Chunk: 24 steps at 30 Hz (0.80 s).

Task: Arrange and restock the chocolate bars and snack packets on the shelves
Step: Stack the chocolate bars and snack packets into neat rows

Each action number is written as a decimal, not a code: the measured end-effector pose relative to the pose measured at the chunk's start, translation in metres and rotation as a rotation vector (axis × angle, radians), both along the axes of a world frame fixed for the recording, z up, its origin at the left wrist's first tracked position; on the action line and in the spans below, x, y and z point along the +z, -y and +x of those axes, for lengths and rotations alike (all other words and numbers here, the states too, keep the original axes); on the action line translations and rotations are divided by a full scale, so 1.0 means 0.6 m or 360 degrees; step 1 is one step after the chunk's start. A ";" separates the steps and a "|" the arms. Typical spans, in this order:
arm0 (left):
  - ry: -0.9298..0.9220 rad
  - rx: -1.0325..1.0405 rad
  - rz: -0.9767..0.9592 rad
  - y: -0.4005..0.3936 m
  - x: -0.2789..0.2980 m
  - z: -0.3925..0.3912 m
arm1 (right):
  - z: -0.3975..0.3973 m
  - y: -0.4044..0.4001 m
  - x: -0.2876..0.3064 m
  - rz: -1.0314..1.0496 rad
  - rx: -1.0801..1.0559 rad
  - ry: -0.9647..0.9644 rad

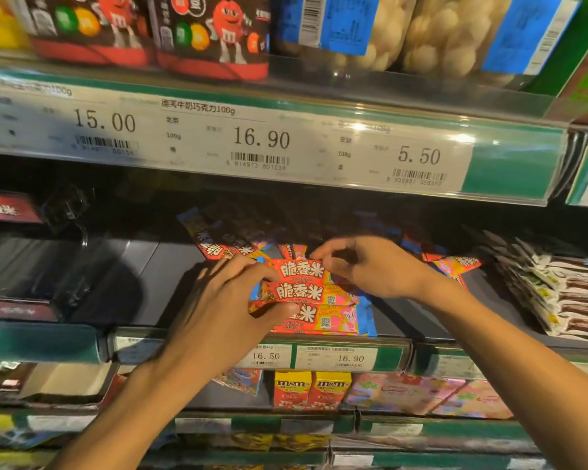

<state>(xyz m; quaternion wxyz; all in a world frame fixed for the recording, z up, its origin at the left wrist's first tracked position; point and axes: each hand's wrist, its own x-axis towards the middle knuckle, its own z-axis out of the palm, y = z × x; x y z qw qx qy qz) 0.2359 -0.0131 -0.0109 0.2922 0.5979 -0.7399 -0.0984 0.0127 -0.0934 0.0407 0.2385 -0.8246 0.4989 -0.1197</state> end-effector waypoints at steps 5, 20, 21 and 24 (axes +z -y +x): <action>0.0256 0.0033 -0.0057 -0.004 -0.008 -0.003 | -0.027 -0.009 -0.011 -0.0186 -0.0003 0.0117; 0.0551 -0.0072 -0.0012 -0.002 -0.013 -0.012 | 0.073 0.050 0.001 -0.0161 -0.0146 -0.0460; 0.0537 -0.0078 0.0007 -0.001 -0.012 -0.010 | 0.084 0.064 -0.004 -0.0135 -0.0145 -0.0510; 0.0498 -0.0076 0.0003 -0.002 -0.010 -0.007 | 0.106 0.089 -0.014 -0.0230 -0.0114 -0.0628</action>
